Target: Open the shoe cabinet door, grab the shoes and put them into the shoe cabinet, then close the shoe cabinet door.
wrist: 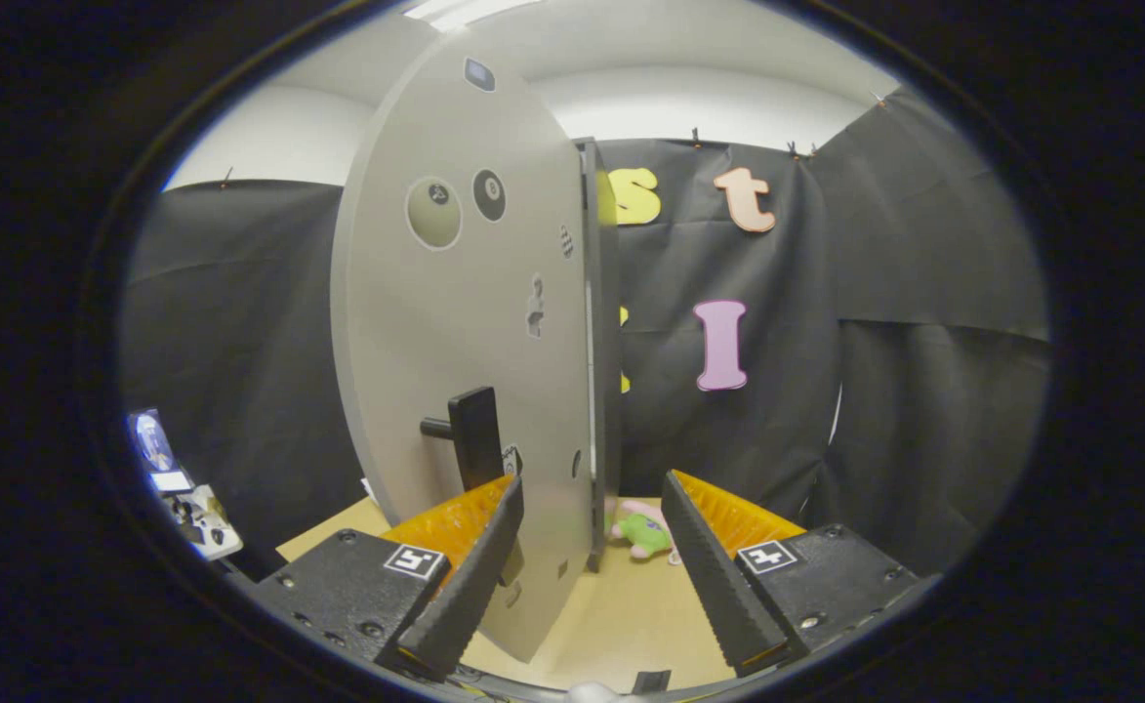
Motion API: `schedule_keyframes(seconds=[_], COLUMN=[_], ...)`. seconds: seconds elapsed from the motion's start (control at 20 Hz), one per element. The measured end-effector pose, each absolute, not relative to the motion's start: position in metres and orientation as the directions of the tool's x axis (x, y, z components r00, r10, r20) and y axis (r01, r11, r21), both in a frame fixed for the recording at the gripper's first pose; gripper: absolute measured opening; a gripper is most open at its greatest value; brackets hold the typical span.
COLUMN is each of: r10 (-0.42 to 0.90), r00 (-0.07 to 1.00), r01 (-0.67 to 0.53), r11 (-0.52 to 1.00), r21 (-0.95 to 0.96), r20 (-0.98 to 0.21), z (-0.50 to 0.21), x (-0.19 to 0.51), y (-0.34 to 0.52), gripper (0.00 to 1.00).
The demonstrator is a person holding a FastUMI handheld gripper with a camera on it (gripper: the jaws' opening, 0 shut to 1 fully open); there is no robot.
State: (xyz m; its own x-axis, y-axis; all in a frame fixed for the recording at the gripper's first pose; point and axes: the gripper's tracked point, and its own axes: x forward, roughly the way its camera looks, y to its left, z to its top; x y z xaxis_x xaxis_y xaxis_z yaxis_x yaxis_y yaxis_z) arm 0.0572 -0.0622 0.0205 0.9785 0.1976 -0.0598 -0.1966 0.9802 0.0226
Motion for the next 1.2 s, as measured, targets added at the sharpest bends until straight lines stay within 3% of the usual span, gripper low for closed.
schedule_keyframes(seconds=[0.85, 1.2], r10=[0.342, 0.302], r00=[0.934, 0.949], r01=[-0.337, -0.299], r11=[0.94, 0.953], r21=[0.056, 0.049], r20=[-0.101, -0.093], z=[-0.006, -0.007], x=[0.135, 0.148], y=[0.14, 0.165], gripper=[0.98, 0.98])
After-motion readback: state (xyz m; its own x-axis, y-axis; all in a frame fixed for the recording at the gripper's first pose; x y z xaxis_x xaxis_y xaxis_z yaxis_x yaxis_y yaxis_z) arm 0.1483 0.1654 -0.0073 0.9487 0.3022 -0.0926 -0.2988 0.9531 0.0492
